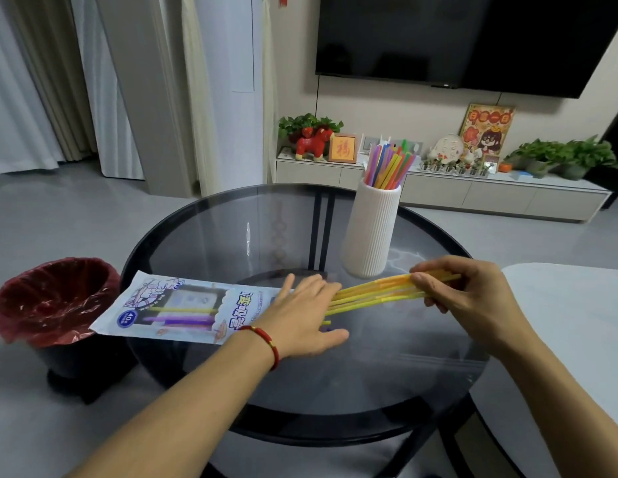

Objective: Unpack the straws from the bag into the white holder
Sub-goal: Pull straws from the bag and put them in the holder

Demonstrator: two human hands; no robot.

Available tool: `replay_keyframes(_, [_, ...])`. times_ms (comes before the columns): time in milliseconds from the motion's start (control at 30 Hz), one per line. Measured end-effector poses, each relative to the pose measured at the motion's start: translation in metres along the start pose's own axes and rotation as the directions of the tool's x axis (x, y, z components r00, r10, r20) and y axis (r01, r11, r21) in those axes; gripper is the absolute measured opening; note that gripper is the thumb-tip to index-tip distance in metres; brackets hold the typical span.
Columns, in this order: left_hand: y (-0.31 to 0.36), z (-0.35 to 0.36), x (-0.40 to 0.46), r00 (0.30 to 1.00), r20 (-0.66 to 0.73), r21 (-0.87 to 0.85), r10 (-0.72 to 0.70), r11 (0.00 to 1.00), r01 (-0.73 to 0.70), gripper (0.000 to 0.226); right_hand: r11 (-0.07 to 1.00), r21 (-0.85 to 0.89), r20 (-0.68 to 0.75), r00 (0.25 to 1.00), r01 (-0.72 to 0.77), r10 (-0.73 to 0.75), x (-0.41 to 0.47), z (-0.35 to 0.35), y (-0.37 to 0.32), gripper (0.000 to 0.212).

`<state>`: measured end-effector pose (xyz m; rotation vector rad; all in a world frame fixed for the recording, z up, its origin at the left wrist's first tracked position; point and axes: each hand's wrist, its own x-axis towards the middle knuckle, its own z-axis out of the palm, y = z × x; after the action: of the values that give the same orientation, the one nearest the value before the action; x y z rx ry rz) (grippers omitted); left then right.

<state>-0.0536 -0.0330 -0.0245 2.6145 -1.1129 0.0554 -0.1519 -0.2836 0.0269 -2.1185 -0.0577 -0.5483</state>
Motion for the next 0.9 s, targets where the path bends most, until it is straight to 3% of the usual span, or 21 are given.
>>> replay_keyframes(67, [0.009,0.009,0.006,0.996,-0.078,0.049,0.038,0.998,-0.035,0.035,0.996,0.087,-0.025,0.999,0.022,-0.020,-0.001,-0.006,-0.008,0.015])
replay_keyframes(133, [0.016,0.016,0.011,0.987,-0.153,-0.031,0.041,0.998,-0.046,0.009,0.977,0.213,-0.077,0.997,0.024,-0.008,-0.001,-0.010,-0.012,0.011])
replay_keyframes(267, [0.033,0.015,0.019,0.980,-0.198,-0.265,0.001,0.963,-0.054,0.016,0.906,0.422,-0.172,0.984,0.028,0.050,0.004,-0.010,-0.015,0.044])
replay_keyframes(367, [0.044,0.012,0.027,0.970,-0.233,-0.430,-0.067,0.902,-0.041,0.016,0.788,0.615,-0.110,0.984,-0.045,0.142,0.010,-0.001,-0.015,0.072])
replay_keyframes(467, [0.056,0.010,0.032,0.971,-0.224,-0.510,-0.084,0.859,-0.043,0.011,0.896,0.424,0.008,0.990,-0.129,0.139,0.009,0.028,-0.015,0.064])
replay_keyframes(500, [0.060,0.011,0.033,0.976,-0.212,-0.526,-0.051,0.847,-0.070,0.008,0.949,0.295,0.021,0.994,-0.109,0.108,0.009,0.041,-0.015,0.049])
replay_keyframes(567, [0.065,0.010,0.032,0.985,-0.172,-0.571,-0.013,0.816,-0.089,0.029,1.000,0.024,-0.041,0.999,-0.016,0.017,0.012,0.059,-0.015,0.023])
replay_keyframes(733, [0.047,0.010,0.030,0.988,-0.118,-0.528,-0.104,0.849,0.027,0.059,0.950,-0.306,-0.110,0.989,0.056,-0.094,0.034,0.043,-0.022,0.034])
replay_keyframes(900, [0.029,0.010,0.024,0.943,-0.190,-0.507,-0.274,0.850,0.145,0.052,0.899,-0.438,0.004,1.000,-0.021,0.025,0.040,0.053,-0.008,0.036])
